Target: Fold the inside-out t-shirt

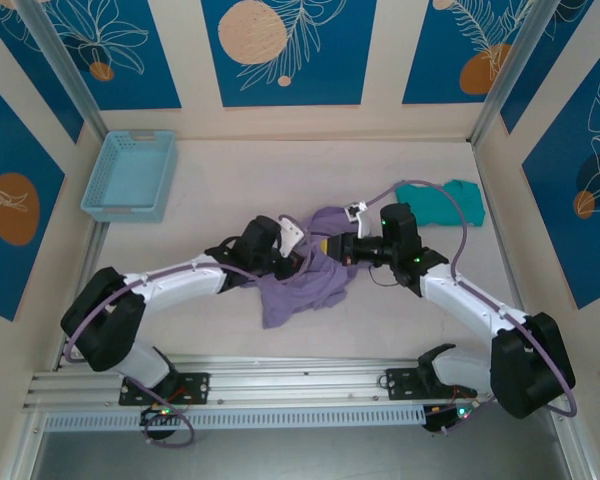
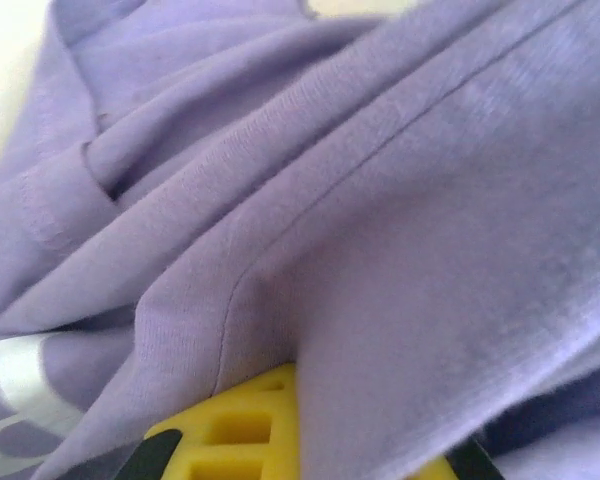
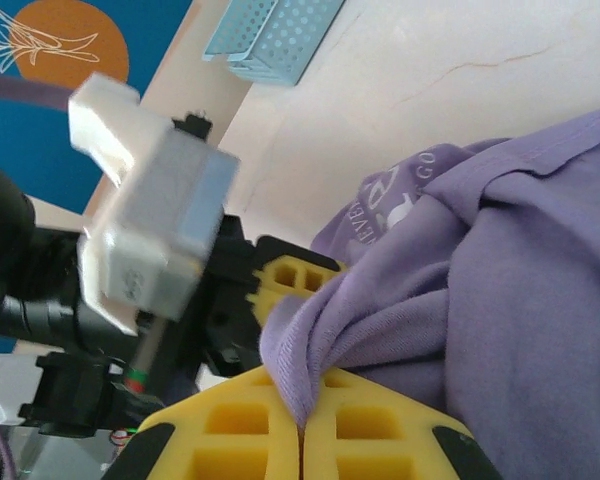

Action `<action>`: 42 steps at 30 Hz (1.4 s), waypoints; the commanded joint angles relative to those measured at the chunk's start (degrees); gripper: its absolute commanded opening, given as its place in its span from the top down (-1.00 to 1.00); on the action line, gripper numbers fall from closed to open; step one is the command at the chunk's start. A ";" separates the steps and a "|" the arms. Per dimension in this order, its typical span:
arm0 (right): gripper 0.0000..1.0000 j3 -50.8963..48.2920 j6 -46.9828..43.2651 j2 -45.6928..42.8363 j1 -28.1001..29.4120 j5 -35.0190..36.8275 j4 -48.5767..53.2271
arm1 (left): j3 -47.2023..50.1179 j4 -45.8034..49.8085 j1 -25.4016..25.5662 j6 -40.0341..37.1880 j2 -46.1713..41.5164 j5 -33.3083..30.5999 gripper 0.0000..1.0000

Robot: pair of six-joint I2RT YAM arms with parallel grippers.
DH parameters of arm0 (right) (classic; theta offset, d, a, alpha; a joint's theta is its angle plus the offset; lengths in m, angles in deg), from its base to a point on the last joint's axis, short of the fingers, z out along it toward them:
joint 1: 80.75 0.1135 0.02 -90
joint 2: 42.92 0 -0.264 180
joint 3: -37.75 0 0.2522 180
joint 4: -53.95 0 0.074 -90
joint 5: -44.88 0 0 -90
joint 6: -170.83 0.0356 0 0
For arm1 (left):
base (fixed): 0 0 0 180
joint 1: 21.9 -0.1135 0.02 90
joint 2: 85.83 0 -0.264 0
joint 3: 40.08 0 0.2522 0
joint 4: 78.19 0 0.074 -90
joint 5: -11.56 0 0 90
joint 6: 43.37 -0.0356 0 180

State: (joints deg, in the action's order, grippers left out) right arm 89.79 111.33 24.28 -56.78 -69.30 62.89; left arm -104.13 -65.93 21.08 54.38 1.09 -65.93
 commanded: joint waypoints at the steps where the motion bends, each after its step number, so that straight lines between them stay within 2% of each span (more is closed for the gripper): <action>1: 0.95 -0.53 -6.45 -3.34 -0.43 5.11 5.43 | 2.28 -8.56 -4.59 8.06 -4.46 20.85 1.00; 3: 0.90 -0.53 -8.35 -4.37 -0.09 9.95 7.86 | 5.06 -13.61 -7.29 13.85 -7.36 28.99 1.00; 6: 0.87 0.30 -9.05 -4.97 0.93 15.46 10.37 | 7.56 -16.65 -9.18 18.24 -11.29 34.31 1.00; 11: 0.77 4.98 -10.07 -3.82 4.57 27.88 20.52 | 9.37 -16.07 -9.41 19.17 -16.34 35.90 1.00; 15: 0.55 4.28 -13.28 -8.36 8.64 32.73 23.39 | 9.07 -12.90 -9.50 18.19 -17.75 33.49 1.00; 20: 0.27 2.02 -16.39 -17.29 12.36 34.42 25.12 | 8.91 -12.50 -9.50 18.27 -17.19 31.92 1.00; 24: 0.24 0.71 -17.93 -20.98 17.41 32.51 22.41 | 8.49 -12.34 -9.50 18.26 -16.55 31.11 1.00; 32: 0.43 1.51 -19.82 -13.78 24.10 30.65 14.66 | 8.45 -11.25 -9.51 17.81 -16.56 30.07 1.00; 35: 0.47 2.80 -18.42 -10.05 24.46 32.49 14.94 | 8.31 -10.90 -9.50 17.48 -16.78 29.94 1.00; 39: 0.34 4.20 -16.49 -6.22 23.85 34.68 15.97 | 8.40 -10.72 -9.50 17.45 -16.82 30.00 1.00; 42: 0.32 4.56 -15.52 -4.61 23.41 34.97 15.12 | 8.36 -10.55 -9.50 17.14 -16.86 30.04 1.00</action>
State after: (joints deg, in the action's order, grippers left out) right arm 91.98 94.37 18.97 -32.96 -35.99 79.26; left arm -95.16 -76.81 12.05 72.22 -15.48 -35.98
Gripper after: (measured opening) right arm 0.339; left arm 0.051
